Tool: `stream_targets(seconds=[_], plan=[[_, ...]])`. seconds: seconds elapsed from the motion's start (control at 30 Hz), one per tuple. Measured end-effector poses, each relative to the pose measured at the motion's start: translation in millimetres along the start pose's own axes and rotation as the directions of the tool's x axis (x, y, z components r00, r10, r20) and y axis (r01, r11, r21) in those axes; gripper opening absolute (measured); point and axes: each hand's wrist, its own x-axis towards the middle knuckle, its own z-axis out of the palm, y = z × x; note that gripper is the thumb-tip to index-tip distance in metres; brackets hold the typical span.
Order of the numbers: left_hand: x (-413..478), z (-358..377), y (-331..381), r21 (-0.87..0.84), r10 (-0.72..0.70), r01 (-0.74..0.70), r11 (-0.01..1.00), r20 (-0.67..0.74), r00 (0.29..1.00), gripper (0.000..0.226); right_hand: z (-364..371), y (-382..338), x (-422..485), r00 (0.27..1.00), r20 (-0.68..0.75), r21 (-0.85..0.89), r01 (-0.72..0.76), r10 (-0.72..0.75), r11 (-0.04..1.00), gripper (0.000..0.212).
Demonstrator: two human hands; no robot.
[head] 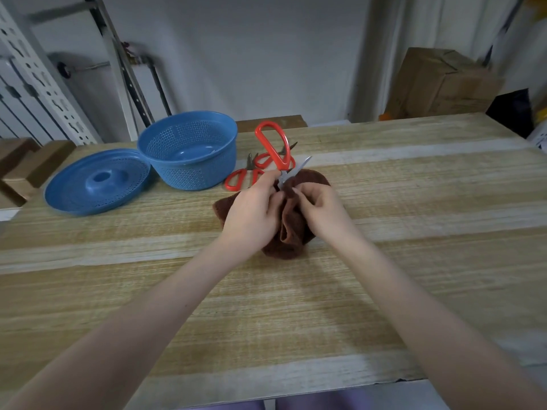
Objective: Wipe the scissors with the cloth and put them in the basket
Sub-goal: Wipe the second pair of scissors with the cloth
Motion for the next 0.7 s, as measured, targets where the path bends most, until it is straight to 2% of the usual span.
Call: stream_targets(seconds=[0.1,0.2,0.37,0.47,0.57,0.63,0.7], plan=[[0,-1,2,0.018,-0.009,0.009,1.000,-0.007,1.000,0.039,1,5,-2,0.996,0.003,-0.086,0.088,-0.088,0.992,0.027],[1,0,4,-0.015,-0.028,0.028,0.999,-0.009,1.000,0.038,-4,6,-5,0.990,0.006,-0.090,0.141,-0.141,0.986,0.030],[12,-12,-7,-0.094,-0.100,0.092,0.991,-0.092,0.991,0.032,-15,12,-10,0.987,0.133,-0.098,0.101,-0.087,0.990,0.027],[18,-26,-12,-0.017,-0.063,0.062,0.998,-0.089,0.994,0.031,-18,17,-10,1.000,-0.004,0.068,-0.005,0.005,0.998,0.028],[12,-29,-7,0.039,0.011,-0.008,0.999,-0.069,0.998,0.034,-20,9,-4,0.965,-0.152,0.319,-0.157,0.214,0.935,0.031],[8,-24,-5,0.062,0.034,-0.032,0.998,-0.038,0.999,0.036,-14,3,1,0.943,-0.140,0.475,-0.203,0.301,0.856,0.031],[6,-17,-3,0.062,0.044,-0.042,0.997,-0.024,0.999,0.037,-2,-5,2,0.961,-0.110,0.471,-0.174,0.253,0.865,0.030]])
